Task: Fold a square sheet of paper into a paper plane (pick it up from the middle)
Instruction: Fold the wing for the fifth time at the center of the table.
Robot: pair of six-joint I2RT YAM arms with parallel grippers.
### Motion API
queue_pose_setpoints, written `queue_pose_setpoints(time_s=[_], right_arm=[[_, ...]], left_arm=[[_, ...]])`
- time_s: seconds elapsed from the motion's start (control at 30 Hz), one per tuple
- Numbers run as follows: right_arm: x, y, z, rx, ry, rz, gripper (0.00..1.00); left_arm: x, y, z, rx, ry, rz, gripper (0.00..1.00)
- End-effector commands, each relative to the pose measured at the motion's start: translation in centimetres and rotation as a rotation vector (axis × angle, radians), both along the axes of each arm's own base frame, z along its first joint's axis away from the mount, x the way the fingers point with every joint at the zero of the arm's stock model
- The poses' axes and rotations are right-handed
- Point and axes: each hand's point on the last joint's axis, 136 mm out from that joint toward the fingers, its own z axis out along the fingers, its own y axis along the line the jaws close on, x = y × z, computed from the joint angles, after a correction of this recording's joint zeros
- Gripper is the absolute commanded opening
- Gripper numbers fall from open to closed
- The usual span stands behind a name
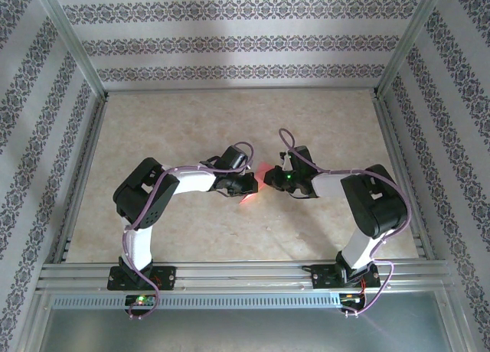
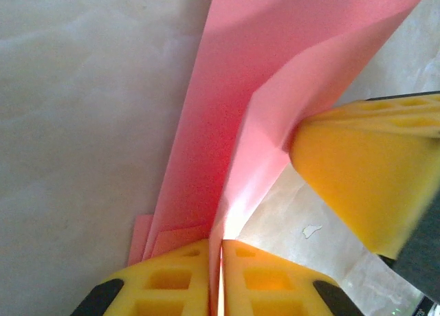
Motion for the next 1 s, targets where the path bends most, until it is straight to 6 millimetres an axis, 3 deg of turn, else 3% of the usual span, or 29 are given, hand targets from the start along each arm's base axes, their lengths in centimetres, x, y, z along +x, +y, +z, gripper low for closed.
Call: queue_pose_setpoints(time_s=[0.0, 0.23, 0.43, 0.97], right_arm=[[-0.2, 0.3, 1.5, 0.028, -0.005, -0.001, 0.13], [-1.4, 1.6, 1.2, 0.035, 0.022, 0.024, 0.13], [-1.0, 2.3, 0.9, 0.051, 0.042, 0.032, 0.13], [-1.5, -0.1, -2.2, -0.047, 0.136, -0.056, 0.12]], left_arm=[[-1.4, 1.7, -2.8, 0.079, 0.119, 0.021, 0.11], [-1.5, 1.8, -3.0, 0.087, 0.130, 0.028, 0.10], [-1.7, 1.9, -3.2, 0.091, 0.134, 0.021, 0.10], [-1.7, 2.0, -3.2, 0.095, 0.136, 0.017, 0.11]])
